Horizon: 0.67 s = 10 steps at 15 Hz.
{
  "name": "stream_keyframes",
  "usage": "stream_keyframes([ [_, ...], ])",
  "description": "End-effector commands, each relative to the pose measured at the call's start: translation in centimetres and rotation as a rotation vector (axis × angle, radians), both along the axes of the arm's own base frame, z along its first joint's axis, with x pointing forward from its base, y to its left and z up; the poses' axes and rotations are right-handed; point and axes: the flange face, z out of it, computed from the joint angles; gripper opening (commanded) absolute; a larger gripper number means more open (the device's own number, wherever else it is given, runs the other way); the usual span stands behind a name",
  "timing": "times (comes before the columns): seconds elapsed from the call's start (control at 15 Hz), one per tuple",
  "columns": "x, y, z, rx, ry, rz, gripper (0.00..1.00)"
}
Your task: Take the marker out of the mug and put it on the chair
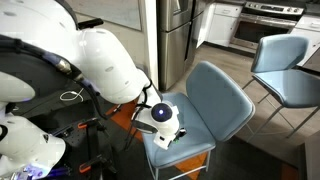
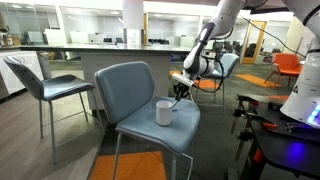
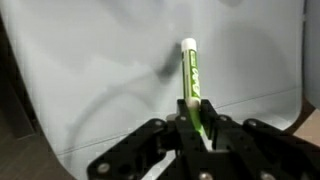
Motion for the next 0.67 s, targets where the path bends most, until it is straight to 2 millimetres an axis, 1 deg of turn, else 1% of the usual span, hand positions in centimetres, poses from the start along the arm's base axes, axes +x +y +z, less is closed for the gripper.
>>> stream_keyframes([
  [0.0,1.2,-1.3,-1.7,0.053,-0.054,-0.014,0.05],
  [0.2,1.5,-2.6,-2.8,0.081,-0.078,-0.018,0.05],
  [0.4,1.4,-3.7,-3.5,0.101,-0.088,-0.018,0.05],
  [0.6,1.4,-4.2,-4.1,0.138,-0.093,0.055,0.05],
])
